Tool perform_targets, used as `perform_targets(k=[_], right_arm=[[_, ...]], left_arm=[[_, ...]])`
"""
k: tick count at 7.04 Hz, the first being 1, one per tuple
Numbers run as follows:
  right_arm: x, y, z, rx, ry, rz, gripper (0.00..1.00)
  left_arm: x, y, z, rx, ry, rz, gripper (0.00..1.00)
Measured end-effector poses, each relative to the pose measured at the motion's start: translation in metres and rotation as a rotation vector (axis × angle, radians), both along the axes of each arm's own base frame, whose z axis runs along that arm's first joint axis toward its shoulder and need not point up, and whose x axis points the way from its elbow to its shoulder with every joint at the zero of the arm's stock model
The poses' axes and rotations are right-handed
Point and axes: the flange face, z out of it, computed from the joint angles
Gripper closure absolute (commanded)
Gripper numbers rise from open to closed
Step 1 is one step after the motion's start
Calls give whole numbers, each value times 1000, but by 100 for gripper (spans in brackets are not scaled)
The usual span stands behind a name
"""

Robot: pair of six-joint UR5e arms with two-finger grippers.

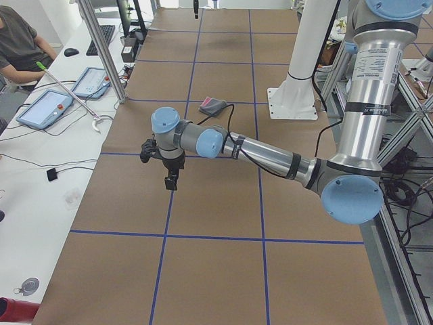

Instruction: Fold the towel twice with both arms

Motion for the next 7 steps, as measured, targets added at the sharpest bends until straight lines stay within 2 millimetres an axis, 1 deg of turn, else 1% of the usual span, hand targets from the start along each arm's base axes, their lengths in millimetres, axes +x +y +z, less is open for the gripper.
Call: perform_targets(k=[1, 2, 3, 4, 5, 6, 7], right_arm=[[2, -2, -3, 3, -1, -1, 0], [0, -5, -8, 10, 1, -4, 0], [-2, -5, -9, 13, 7, -6, 0], [-3, -3, -5, 10, 16, -7, 0], [-2, -1, -1, 5, 25, -5, 0], [-1, 1, 7, -7, 32, -5, 0], [0, 4, 20, -23, 37, -7, 0]], left_arm=[[-26, -6, 27, -17, 33, 4, 0], [-46, -10, 50, -34, 56, -1, 0], [-59, -11, 62, -50, 66, -14, 0], [-65, -10, 68, -55, 70, -22, 0], [-66, -12, 67, -51, 70, -25, 0], [-67, -17, 60, -40, 70, -25, 0], [-67, -21, 55, -29, 70, -25, 0]])
